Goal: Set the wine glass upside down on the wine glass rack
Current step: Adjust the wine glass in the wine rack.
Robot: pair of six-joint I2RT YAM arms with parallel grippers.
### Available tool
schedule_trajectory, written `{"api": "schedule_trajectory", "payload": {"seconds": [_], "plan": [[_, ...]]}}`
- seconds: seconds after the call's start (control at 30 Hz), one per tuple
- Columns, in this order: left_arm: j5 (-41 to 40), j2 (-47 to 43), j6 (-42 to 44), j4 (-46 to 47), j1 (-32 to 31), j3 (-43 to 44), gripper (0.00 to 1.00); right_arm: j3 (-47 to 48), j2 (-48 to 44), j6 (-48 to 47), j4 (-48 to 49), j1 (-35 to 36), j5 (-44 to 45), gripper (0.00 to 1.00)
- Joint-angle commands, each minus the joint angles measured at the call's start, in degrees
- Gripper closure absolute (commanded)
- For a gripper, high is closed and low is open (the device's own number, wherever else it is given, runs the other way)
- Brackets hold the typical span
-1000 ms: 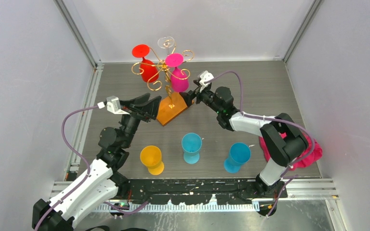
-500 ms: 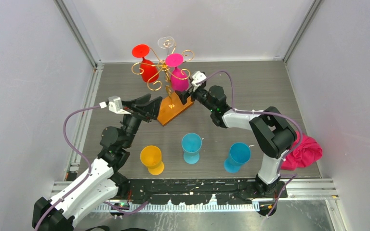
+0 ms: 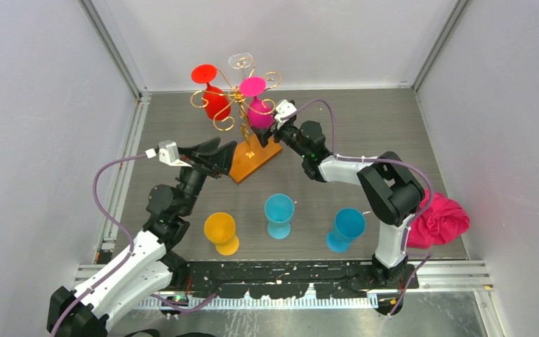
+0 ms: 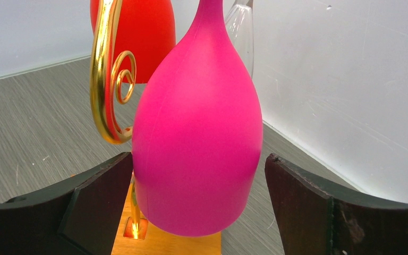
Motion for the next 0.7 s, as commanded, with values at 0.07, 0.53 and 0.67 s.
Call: {"api": "schedule_trajectory", "payload": {"seconds": [0.07,0.53,0.67], "plan": [[-0.3,-0.1,0.9,3.1,0.0,-0.1,0.32,3.8,0.8,-1.4,2.8,0.3,0.0,0.00],[0.6,-0.3,0.8,2.9,0.1,-0.3,0.32,3.5,3.4,-0.5,8.6,0.3,3.2,0.00],[0.8,0.1,0.6,3.0,0.0,-0.4,0.33,3.3,4.7,0.2,11.5,0.3,4.5,0.00]]}}
